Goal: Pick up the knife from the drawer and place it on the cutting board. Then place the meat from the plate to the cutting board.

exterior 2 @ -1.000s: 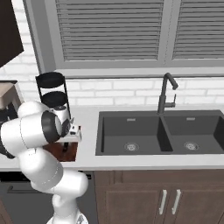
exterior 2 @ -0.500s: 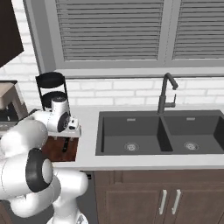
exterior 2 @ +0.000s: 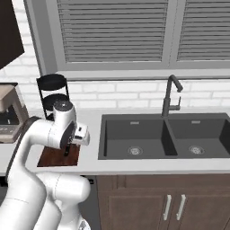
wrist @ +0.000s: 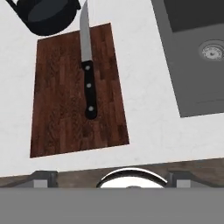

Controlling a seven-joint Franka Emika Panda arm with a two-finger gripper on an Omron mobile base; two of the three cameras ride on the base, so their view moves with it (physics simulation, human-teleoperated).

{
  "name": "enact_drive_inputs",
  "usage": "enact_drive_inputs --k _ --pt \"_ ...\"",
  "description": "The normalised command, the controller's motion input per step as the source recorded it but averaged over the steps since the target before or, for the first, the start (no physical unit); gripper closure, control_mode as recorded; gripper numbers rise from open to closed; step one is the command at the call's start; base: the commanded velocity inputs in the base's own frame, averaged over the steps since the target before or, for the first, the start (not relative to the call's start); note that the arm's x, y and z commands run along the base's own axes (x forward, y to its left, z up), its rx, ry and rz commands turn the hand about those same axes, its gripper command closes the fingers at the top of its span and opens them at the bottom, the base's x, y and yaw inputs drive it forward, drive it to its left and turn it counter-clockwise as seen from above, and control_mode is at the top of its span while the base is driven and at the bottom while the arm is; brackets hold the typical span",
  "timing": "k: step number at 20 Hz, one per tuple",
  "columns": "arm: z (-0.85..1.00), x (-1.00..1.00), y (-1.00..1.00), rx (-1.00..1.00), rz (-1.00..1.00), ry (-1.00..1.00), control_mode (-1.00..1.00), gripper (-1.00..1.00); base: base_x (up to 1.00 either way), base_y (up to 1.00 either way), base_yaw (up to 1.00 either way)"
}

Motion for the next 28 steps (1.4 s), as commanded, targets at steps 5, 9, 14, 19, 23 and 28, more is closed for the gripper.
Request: enact_drive_inputs --k 5,9,14,19,23,28 --pt "0.76 -0.70 -0.17 0.00 -0.09 -0.27 -1.00 -1.00 0.00 0.00 0.00" --pt "0.39 -0.53 -0.15 0.00 -0.03 -0.14 1.00 -1.00 -0.24 -0.10 -0.01" --pt "0.00 0.00 0.00 0.00 0.00 0.00 1.00 -1.00 -0.87 -0.67 -0.05" --pt "0.00 0.00 0.00 0.00 0.00 0.00 1.00 -1.00 -0.23 -0.98 -0.12" --pt "0.00 0.00 0.00 0.00 0.00 0.00 1.00 -1.00 0.32 -1.00 -0.07" --pt "0.00 0.00 0.00 0.00 0.00 0.00 1.00 -1.00 0.50 -1.00 -0.02"
